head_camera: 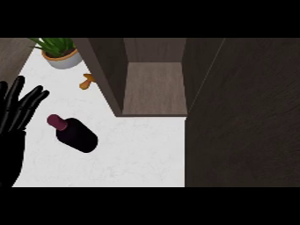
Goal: Pick up the wine, place it into the cabinet and close the cabinet
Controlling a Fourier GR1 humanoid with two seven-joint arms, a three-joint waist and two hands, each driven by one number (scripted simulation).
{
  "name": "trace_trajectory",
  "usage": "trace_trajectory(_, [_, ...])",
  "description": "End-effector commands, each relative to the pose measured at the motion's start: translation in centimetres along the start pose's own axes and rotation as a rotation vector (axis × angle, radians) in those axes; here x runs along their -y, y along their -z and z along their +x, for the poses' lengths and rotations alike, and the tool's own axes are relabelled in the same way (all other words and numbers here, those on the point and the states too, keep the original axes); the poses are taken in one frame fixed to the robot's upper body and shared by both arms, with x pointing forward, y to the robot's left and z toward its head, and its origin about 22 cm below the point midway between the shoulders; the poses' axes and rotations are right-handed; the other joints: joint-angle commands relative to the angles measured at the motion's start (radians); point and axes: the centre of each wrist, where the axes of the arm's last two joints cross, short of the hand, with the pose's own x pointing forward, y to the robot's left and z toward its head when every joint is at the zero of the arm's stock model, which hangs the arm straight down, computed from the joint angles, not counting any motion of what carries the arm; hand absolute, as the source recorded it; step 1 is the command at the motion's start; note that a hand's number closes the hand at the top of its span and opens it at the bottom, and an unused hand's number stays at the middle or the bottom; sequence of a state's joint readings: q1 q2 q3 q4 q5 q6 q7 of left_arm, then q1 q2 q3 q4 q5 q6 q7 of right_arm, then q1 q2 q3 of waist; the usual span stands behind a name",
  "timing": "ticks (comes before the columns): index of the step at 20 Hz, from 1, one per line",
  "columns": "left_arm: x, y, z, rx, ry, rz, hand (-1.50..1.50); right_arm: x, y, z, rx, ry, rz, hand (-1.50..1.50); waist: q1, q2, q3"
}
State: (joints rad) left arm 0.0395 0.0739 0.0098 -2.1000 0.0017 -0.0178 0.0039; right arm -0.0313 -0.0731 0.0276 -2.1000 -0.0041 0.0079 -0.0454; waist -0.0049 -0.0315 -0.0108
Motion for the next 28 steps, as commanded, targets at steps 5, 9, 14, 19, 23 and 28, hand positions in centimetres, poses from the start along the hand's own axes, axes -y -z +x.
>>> trace_trajectory(5, [2.2,2.3,0.4,0.163,-0.339,-0.632,-1.50,0.3,-0.4,0.8,-0.033,-0.013,0.022,-1.50,-0.075,0.033,0.002])
trace_trajectory(9, [2.6,1.0,-2.0,-0.026,-0.504,-0.919,-1.50,-2.1,-1.3,0.4,-0.137,0.180,0.136,-1.50,-0.069,0.044,0.006])
trace_trajectory(14, [-3.7,2.1,-2.1,-0.064,-0.578,-1.048,-1.50,-2.3,-2.8,3.3,-0.190,0.200,0.135,-1.50,-0.042,0.030,0.008])
trace_trajectory(19, [-9.9,5.9,0.1,-0.068,-0.617,-1.079,-1.50,-2.7,-3.8,6.5,-0.193,0.195,0.147,-1.50,-0.027,0.031,0.010])
trace_trajectory(23, [-12.4,6.8,0.7,-0.114,-0.640,-1.106,-1.50,-2.3,-5.4,11.4,-0.204,0.205,0.141,-1.50,-0.015,0.028,0.010])
trace_trajectory(28, [-14.8,8.2,1.9,-0.142,-0.643,-1.108,-1.50,-4.1,-4.8,12.1,-0.216,0.214,0.120,-1.50,-0.003,0.030,0.009])
